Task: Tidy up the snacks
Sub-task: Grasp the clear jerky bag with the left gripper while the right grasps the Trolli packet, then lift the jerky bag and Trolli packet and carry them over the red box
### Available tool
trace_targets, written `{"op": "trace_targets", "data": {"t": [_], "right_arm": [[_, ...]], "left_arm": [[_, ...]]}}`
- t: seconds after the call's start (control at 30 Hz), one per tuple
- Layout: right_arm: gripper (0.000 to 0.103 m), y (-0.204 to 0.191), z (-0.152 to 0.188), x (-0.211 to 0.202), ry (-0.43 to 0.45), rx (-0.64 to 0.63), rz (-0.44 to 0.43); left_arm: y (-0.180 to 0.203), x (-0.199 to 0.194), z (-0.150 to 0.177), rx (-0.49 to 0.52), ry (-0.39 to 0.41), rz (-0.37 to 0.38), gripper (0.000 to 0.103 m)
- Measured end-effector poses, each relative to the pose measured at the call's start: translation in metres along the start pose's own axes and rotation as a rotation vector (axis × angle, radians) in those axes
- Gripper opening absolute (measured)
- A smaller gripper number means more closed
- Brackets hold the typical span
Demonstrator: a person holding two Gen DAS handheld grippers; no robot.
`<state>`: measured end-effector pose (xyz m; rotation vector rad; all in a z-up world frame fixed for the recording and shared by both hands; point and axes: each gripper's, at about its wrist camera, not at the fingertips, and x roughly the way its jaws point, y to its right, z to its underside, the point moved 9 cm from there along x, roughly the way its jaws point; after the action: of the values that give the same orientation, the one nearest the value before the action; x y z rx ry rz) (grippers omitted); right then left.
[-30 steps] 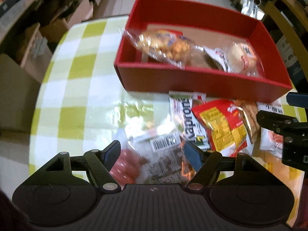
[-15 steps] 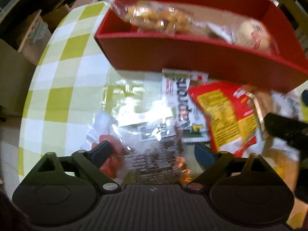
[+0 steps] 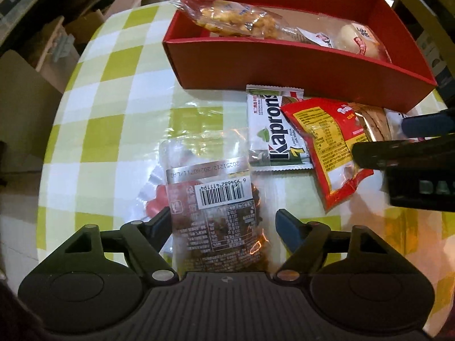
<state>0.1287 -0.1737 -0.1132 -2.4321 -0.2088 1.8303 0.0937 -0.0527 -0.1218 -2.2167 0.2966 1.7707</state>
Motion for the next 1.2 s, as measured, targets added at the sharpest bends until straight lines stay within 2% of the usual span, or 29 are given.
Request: {"op": "trace_targets", "data": {"t": [0.17, 0.43, 0.53, 0.63, 0.83, 1.2], "right_arm": [[0.073, -0.009, -0.006, 0.014, -0.023, 0.010, -0.021], [0.075, -0.021, -0.001, 0.049, -0.097, -0.026, 0.001], [0.075, -0.025, -0.001, 0.053, -0.091, -0.051, 0.017], [0.072, -0.024, 0.001, 0.053, -0.098, -0.034, -0.004], [0.069, -0.018, 0.012, 0.043, -0.092, -0.044, 0.013], [0.067, -0.015, 0.024, 0.017, -0.044, -0.025, 0.021]], "left_arm": [[-0.006, -0.003, -0.001, -0.008, 0.007, 0.010, 0.080], [-0.008, -0.002, -0.004, -0.004, 0.002, 0.004, 0.081], [-0.011, 0.000, -0.006, -0.008, -0.001, 0.000, 0.081], [-0.014, -0.001, -0.007, -0.010, 0.004, 0.000, 0.081], [-0.013, -0.006, -0.010, -0.003, 0.015, 0.007, 0.081], [-0.009, -0.014, -0.011, 0.018, 0.039, 0.011, 0.081]]}}
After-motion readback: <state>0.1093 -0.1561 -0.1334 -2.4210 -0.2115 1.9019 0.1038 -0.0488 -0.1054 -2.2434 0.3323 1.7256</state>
